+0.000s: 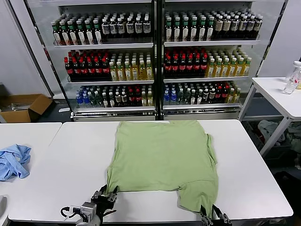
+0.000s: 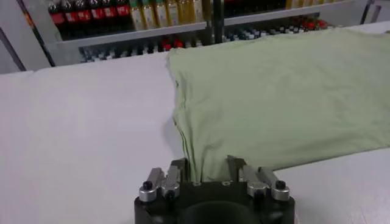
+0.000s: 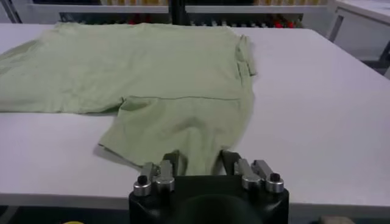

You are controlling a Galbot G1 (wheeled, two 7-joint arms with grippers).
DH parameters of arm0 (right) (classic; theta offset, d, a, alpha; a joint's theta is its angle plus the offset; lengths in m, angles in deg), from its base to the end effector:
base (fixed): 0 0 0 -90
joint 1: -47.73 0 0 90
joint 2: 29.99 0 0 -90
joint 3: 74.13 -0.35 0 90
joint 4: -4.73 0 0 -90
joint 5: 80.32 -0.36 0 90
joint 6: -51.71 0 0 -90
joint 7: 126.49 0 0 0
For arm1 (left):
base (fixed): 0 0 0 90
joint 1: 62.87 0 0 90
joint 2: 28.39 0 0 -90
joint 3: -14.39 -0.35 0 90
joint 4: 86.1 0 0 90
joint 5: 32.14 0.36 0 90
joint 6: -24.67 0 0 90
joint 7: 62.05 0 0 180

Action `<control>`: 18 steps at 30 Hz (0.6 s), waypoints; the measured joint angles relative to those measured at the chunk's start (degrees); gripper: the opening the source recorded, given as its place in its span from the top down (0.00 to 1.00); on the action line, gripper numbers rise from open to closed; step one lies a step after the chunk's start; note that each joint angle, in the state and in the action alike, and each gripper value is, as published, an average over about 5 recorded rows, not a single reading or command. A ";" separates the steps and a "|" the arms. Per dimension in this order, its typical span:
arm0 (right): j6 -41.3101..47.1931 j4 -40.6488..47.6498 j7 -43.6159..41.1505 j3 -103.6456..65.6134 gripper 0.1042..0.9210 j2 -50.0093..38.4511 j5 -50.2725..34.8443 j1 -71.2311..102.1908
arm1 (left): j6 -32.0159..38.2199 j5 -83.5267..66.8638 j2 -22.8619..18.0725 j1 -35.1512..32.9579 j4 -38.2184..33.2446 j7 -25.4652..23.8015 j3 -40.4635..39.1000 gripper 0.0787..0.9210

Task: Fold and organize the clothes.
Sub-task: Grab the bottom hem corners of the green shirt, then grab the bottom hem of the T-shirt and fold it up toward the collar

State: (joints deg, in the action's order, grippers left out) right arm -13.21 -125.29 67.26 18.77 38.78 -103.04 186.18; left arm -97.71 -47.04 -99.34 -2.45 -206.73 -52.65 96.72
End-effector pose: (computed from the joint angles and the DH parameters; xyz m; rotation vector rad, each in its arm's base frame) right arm 0.0962 -0.0299 -0.2827 0.0777 -2.4910 -0.0335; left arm 0.1826 0.0153 -0.3002 -0.1606 -2.5396 -0.1191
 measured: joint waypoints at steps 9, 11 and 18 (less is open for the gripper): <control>-2.57 -2.69 -1.62 -2.32 1.00 -1.56 -3.87 -1.17 | -0.15 -7.32 1.33 -0.10 -0.31 0.50 1.35 0.99; -3.00 -3.68 -1.85 -3.18 1.00 -2.13 -4.65 -1.80 | -0.12 -9.43 1.69 -0.38 -1.21 0.35 1.93 0.99; -3.70 -5.10 -1.99 -5.33 1.00 -4.27 -6.97 -5.85 | 0.85 -17.39 3.82 -1.61 -6.72 -0.41 5.22 0.99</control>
State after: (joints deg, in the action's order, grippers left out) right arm -16.91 -130.39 65.27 13.44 34.50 -110.01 180.33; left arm -96.86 -64.43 -95.52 -4.06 -213.45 -53.06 101.95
